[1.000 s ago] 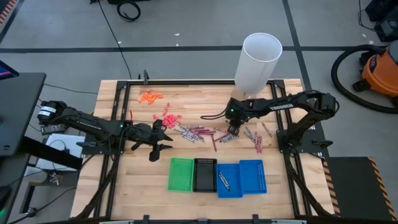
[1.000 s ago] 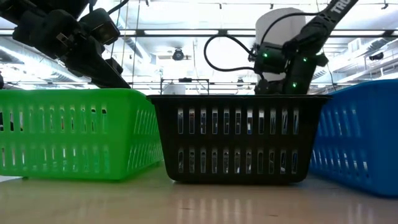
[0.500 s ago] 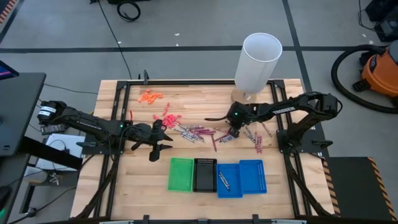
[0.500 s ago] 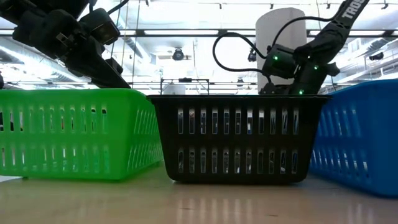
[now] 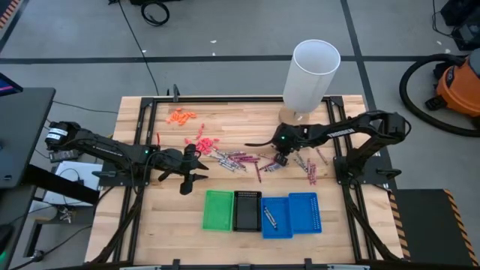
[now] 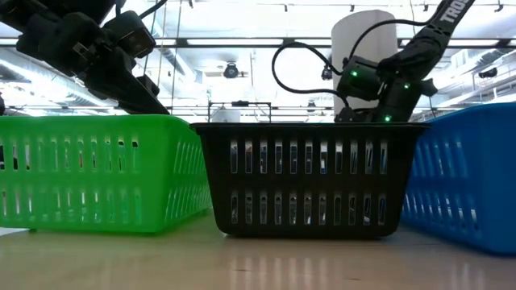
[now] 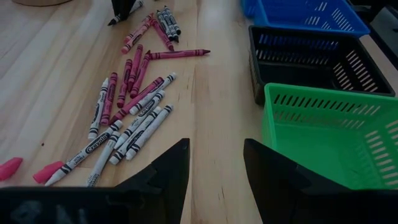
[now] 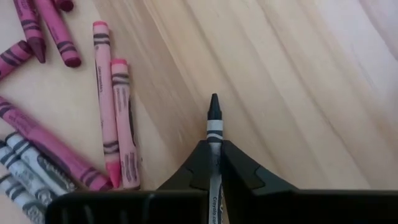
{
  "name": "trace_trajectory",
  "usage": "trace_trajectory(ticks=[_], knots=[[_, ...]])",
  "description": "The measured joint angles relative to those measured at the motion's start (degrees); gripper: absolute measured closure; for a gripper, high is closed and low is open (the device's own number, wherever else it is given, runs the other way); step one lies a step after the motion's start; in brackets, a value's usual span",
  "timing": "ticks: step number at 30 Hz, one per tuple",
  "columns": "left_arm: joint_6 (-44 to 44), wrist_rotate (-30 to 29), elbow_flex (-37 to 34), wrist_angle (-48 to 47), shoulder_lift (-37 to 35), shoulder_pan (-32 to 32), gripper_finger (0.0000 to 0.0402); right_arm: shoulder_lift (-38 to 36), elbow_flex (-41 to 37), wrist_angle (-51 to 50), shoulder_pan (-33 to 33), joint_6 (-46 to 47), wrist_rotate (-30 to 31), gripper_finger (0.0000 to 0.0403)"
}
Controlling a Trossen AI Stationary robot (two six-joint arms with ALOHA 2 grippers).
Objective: Sort crayons
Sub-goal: Put the black crayon into the left blue bin
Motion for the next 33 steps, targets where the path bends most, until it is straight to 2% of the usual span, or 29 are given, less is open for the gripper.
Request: trace_trajectory(ticks=[10, 17, 23, 33], knots=[[-0.01, 0.00, 0.00, -0.37, 0.00, 0.00, 0.0239, 0.12, 6.40, -1.59, 2.72, -0.98, -0.50, 0.0375], [-0.01, 0.00, 0.00, -0.37, 0.00, 0.00, 0.0239, 0.05, 11.69, -5.81, 6.83, 1.97, -0.65, 0.0375], [1.76, -0.48, 0.00, -0.37, 0.00, 0.00, 0.0239, -0.01, 15.90, -6.97, 11.88, 6.63, -0.60, 0.0374], [8.05, -4.62, -0.02, 2.43, -0.02, 0.00, 0.0239, -0.03, 20.60, -7.50, 21.35, 18.33, -0.32, 0.0374]])
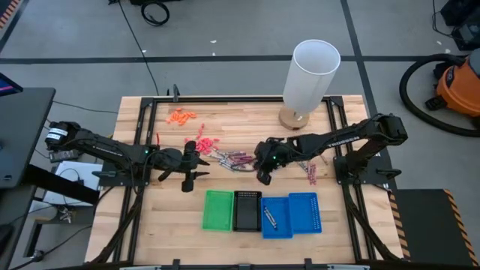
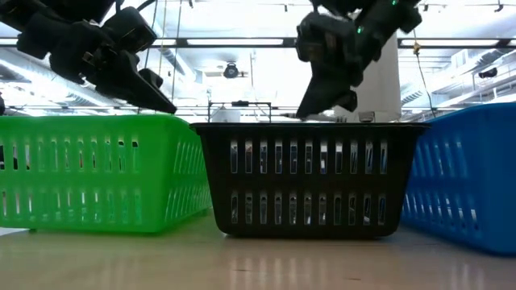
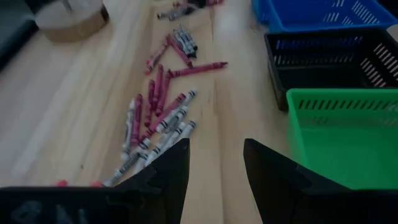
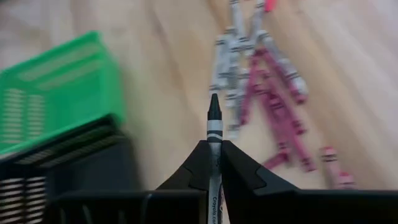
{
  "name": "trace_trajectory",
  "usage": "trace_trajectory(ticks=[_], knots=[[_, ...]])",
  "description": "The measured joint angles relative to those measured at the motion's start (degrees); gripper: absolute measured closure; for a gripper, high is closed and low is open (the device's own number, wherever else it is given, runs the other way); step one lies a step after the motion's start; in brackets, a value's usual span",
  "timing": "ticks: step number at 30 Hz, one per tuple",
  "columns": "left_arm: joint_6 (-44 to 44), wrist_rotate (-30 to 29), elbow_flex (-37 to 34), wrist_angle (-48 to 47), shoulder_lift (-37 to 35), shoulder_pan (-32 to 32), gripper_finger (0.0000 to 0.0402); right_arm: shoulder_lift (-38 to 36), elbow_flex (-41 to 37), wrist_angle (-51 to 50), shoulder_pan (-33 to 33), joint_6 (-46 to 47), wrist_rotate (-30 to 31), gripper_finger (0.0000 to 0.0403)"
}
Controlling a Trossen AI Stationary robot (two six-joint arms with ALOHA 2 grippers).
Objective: Sort crayons
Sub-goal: Put the black crayon into the left blue bin
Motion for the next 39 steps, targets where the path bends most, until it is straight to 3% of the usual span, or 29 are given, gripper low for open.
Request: trace_trajectory(ticks=[39], knots=[[19.81, -0.30, 0.00, 22.29, 0.00, 0.07, 0.0239, 1.76, -0.26, -0.58, 29.67, 33.84, 28.02, 0.0373]])
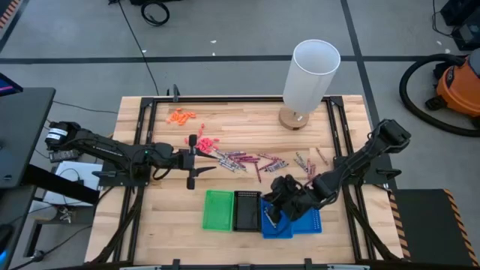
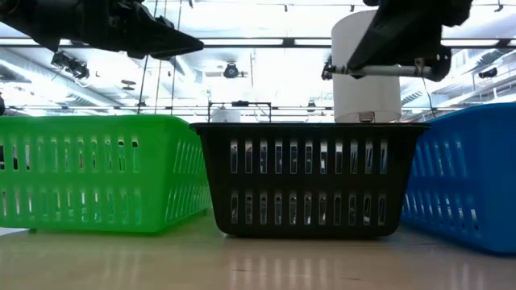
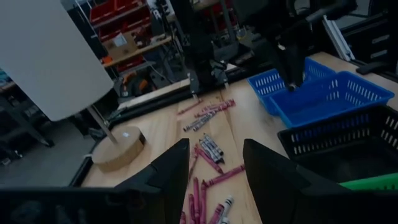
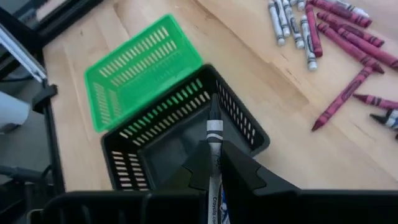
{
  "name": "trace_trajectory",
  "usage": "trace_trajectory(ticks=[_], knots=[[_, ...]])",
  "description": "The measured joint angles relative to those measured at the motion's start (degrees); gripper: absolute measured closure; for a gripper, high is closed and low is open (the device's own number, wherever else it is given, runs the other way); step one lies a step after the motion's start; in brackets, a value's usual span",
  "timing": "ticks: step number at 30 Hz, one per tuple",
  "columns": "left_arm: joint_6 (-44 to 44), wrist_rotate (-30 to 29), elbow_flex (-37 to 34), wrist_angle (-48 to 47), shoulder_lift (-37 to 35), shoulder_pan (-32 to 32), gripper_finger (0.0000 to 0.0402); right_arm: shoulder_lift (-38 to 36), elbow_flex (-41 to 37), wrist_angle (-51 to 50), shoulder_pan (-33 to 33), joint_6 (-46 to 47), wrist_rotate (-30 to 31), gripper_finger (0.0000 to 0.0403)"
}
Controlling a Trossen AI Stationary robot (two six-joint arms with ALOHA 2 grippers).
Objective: Sort crayons
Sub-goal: Put the black crayon into the left blue bin
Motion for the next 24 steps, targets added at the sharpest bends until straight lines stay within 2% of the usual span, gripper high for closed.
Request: trace_trajectory(ticks=[10, 19, 24], knots=[[1.16, -0.04, 0.00, 2.77, 0.00, 2.93, 0.0239, 6.21, 0.95, 2.98, 3.21, 3.85, 0.47, 0.0373], [1.16, 0.09, 0.00, 5.09, 0.00, 5.14, 0.0239, 7.34, 2.47, -4.77, 6.46, 11.75, -1.66, 0.0373], [1.13, 2.03, 0.00, 5.03, 0.00, 5.72, 0.0239, 8.98, 2.43, -8.16, 6.72, 15.22, -4.08, 0.0373]])
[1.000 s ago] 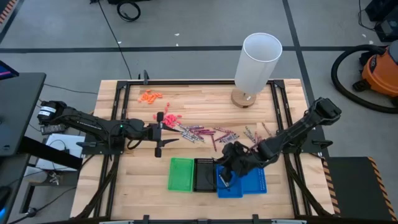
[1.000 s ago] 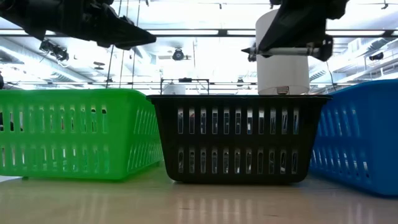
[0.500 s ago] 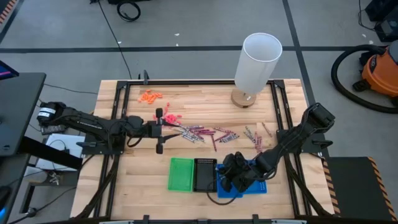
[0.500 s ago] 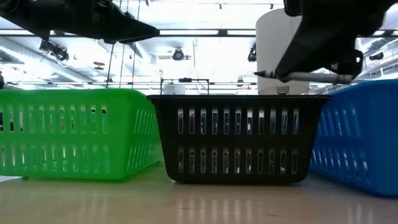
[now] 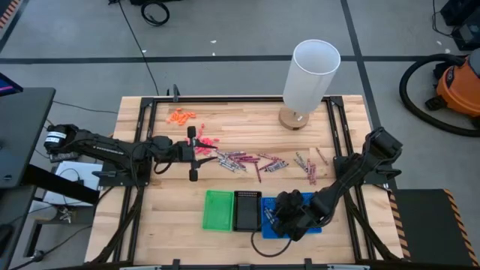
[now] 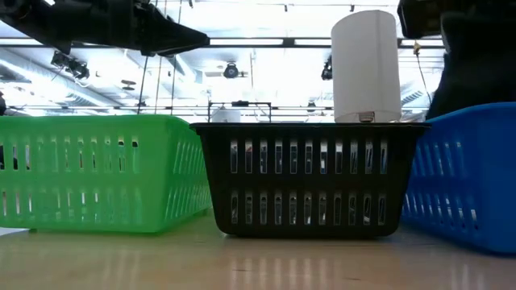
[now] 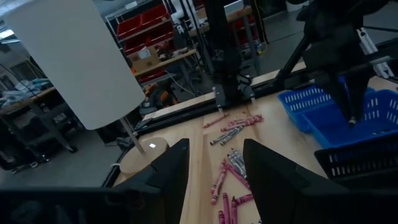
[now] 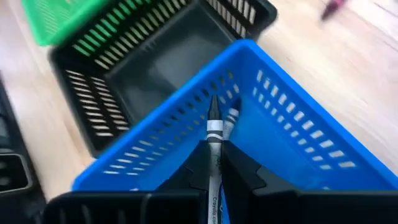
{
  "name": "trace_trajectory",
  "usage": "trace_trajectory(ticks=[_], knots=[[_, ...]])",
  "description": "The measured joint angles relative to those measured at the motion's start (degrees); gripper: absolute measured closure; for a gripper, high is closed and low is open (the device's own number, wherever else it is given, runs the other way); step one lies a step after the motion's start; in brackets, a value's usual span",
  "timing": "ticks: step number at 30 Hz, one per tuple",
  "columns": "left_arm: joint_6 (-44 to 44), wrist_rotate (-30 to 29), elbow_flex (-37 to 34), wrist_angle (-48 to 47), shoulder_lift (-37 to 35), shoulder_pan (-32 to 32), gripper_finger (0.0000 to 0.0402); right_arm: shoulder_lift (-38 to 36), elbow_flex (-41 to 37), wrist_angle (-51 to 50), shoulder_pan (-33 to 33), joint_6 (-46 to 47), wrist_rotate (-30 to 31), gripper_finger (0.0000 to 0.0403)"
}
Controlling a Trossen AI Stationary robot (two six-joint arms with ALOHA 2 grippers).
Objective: Sort crayons
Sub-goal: Put the black crayon into the left blue bin
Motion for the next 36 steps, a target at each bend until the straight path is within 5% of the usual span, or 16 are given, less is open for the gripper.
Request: trace_trajectory(ticks=[16, 26, 36], knots=[[0.00, 0.12, 0.00, -0.08, 0.02, -0.02, 0.0239, 1.28, 0.02, -1.66, -2.29, 1.06, -4.94, 0.0312], [-3.01, 0.22, 0.00, -0.70, 0.02, -0.05, 0.0239, -1.47, 0.02, -1.90, -3.98, -1.01, -9.41, 0.0311], [-11.65, 0.22, 0.00, -9.75, 0.02, -0.17, 0.0239, -8.93, 0.08, -5.06, -7.38, -11.70, -3.54, 0.0311]])
